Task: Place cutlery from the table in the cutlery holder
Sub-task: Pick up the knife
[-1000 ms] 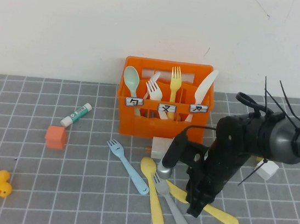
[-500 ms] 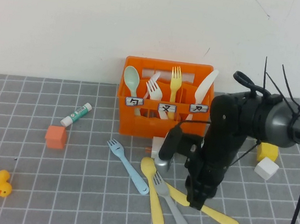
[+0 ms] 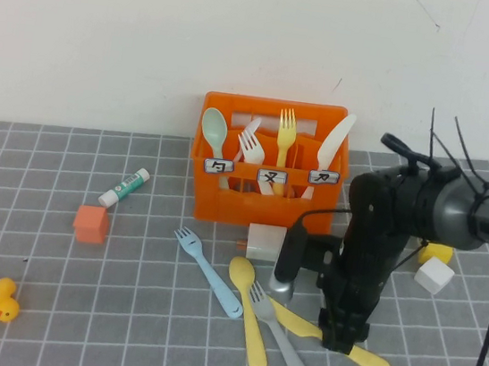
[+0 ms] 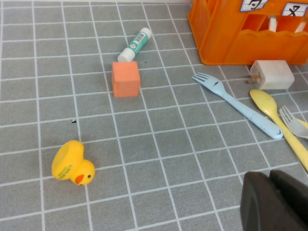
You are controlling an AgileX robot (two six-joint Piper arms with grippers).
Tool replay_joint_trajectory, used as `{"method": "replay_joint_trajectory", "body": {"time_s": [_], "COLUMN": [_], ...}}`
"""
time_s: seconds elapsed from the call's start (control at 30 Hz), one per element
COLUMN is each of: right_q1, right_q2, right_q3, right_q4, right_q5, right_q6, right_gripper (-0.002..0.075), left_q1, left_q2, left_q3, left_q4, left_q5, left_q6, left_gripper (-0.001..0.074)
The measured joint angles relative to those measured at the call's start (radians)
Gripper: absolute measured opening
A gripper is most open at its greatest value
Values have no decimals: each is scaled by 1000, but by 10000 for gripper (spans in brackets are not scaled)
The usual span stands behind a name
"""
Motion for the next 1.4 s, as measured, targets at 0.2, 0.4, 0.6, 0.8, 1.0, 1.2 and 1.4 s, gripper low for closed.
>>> {"method": "replay_joint_trajectory", "body": {"time_s": [0.2, 0.4, 0.6, 0.8, 1.0, 1.2, 1.4], "right_q1": [-7, -7, -11, -19, -19, -12, -8], "right_q2": [18, 46, 68, 70, 43, -16, -148], "right_q3": [-6, -18, -35, -39, -35, 1, 2], "right_q4": [49, 57, 57, 54, 58, 141, 231], "right_q5": [-6, 11, 15, -6, -20, -39, -51], "right_q6": [-19, -6, 34, 79, 108, 107, 89], "right_gripper": [403, 403, 329, 113, 113, 113, 113], "left_q1": [0, 0, 0, 0, 0, 0, 0], "left_q2": [0, 0, 0, 0, 0, 0, 0], "left_q3": [0, 0, 0, 0, 0, 0, 0], "left_q4": [0, 0, 0, 0, 0, -2, -12], "left_q5": [0, 0, 0, 0, -1, -1, -1], "left_q6": [0, 0, 2, 2, 2, 2, 2], "left_gripper": [0, 0, 0, 0, 0, 0, 0]}}
